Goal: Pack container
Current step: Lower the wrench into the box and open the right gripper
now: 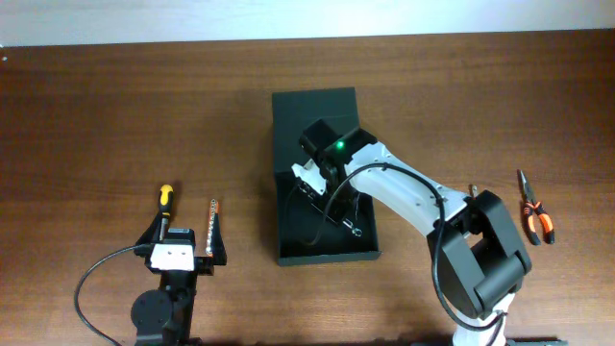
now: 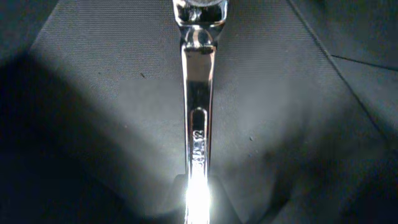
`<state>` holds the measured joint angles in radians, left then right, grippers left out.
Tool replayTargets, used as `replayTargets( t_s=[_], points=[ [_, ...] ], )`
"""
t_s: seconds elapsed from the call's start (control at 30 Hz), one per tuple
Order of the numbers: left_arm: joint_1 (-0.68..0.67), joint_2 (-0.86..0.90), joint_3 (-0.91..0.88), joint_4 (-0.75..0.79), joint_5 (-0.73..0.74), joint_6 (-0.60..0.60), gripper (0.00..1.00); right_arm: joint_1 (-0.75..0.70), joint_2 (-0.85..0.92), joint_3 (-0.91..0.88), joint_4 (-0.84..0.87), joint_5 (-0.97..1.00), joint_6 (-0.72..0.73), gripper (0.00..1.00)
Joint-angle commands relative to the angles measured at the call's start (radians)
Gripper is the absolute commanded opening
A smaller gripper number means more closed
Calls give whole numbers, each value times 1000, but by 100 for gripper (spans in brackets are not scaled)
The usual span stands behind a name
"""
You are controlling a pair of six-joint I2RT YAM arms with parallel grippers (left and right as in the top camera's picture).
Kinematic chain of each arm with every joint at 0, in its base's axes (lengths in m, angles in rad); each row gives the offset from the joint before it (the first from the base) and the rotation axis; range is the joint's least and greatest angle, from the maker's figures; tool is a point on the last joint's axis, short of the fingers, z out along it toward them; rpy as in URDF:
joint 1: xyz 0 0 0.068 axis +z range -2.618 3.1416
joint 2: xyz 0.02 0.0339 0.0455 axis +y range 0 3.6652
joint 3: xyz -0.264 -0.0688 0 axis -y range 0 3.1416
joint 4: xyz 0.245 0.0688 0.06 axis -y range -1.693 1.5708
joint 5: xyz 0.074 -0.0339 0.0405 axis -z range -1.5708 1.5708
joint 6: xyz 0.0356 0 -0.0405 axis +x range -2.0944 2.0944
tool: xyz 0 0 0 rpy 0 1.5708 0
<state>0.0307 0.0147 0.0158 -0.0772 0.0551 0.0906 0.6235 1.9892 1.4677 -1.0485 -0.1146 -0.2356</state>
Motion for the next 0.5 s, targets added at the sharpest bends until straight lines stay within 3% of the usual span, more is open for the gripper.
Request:
replayTargets(
  t_s=[0.0, 0.23, 0.27, 0.3, 0.4, 0.47],
  points=[
    [6, -8, -7, 2, 4, 20, 99, 6, 24, -8, 5, -18, 8, 4],
    [6, -8, -7, 2, 4, 20, 99, 6, 29, -8, 9, -33, 8, 11],
    [6, -8, -7, 2, 4, 20, 99, 6, 29, -8, 8, -34, 8, 17],
    [6, -8, -7, 2, 4, 20, 99, 6, 29, -8, 6, -34, 8, 29],
    [6, -8, -7, 2, 4, 20, 99, 6, 29, -7, 2, -33, 17, 46],
    [6, -8, -7, 2, 4, 20, 99, 6, 26, 9, -16, -34, 43, 51]
  ],
)
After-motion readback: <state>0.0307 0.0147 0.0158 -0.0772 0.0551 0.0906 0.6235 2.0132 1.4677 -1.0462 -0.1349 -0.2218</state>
